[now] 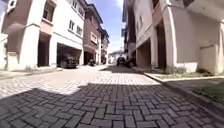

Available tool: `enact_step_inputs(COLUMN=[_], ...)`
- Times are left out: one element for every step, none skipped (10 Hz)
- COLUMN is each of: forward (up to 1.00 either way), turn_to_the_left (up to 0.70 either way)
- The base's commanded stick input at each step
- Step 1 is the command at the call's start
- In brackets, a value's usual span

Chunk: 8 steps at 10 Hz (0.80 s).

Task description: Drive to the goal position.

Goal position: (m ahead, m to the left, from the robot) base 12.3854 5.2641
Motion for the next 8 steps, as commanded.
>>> enact_step_inputs(forward=[0.5,0.5,0.5,0.5,0.5,0.5,0.5,0.5], turn_to_the_left=[0.0,0.0,0.0,0.0,0.0,0.0,0.0,0.0])
